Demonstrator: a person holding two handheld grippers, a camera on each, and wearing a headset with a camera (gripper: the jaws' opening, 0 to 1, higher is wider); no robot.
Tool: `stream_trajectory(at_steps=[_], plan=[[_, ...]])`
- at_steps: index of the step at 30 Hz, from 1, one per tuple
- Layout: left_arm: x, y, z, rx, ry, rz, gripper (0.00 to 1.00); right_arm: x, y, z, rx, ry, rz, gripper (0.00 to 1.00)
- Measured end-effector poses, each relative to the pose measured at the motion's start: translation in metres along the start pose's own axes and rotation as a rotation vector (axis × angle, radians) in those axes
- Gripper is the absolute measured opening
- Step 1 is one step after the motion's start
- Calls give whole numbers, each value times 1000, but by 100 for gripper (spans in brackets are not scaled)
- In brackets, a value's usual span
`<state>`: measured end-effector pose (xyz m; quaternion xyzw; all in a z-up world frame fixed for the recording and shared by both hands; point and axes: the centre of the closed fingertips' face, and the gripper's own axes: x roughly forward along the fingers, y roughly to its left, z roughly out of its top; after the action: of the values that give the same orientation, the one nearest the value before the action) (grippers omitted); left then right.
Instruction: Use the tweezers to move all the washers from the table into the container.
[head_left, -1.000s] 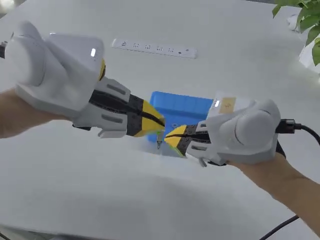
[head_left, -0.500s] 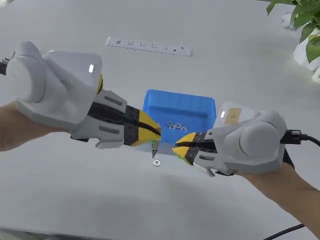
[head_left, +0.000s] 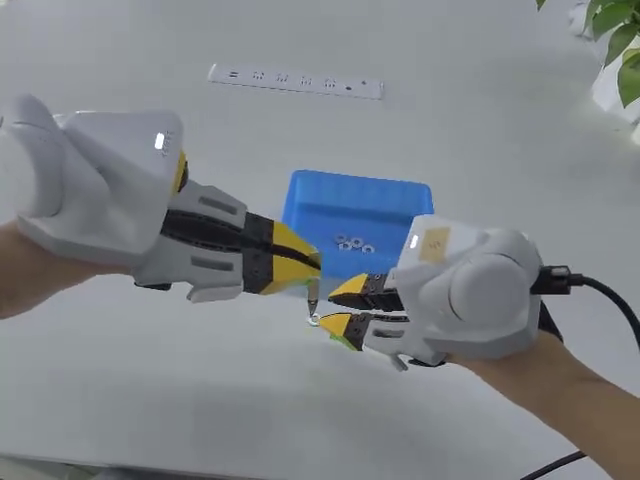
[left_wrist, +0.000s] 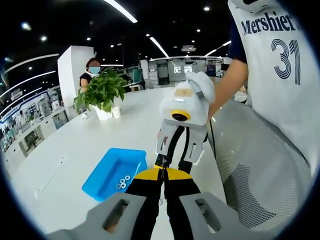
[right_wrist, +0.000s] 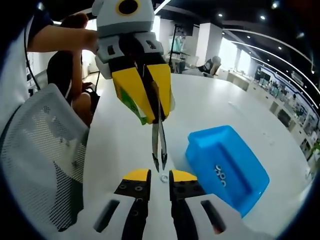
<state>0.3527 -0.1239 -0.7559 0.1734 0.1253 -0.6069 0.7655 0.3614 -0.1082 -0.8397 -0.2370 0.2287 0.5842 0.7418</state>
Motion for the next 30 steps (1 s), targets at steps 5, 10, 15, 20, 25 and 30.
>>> stream_trajectory(at_steps=[5,10,15,20,25,30], plan=[[2,-1,5,-17,-24,-15,5,3,-5,5,-5,-21,-5,16],[4,0,3,-19,-16,-18,5,6,-7,5,-17,-25,1,13],[4,-1,0,-25,-14,-22,5,8,-4,2,-10,-26,15,11],[7,-2,-9,-34,3,-27,5,12,-3,-6,-17,0,18,11],[9,-2,-15,-38,20,-30,5,16,-3,-13,6,9,25,11],[9,-1,-19,-37,33,-33,5,22,-3,-14,26,7,33,11]])
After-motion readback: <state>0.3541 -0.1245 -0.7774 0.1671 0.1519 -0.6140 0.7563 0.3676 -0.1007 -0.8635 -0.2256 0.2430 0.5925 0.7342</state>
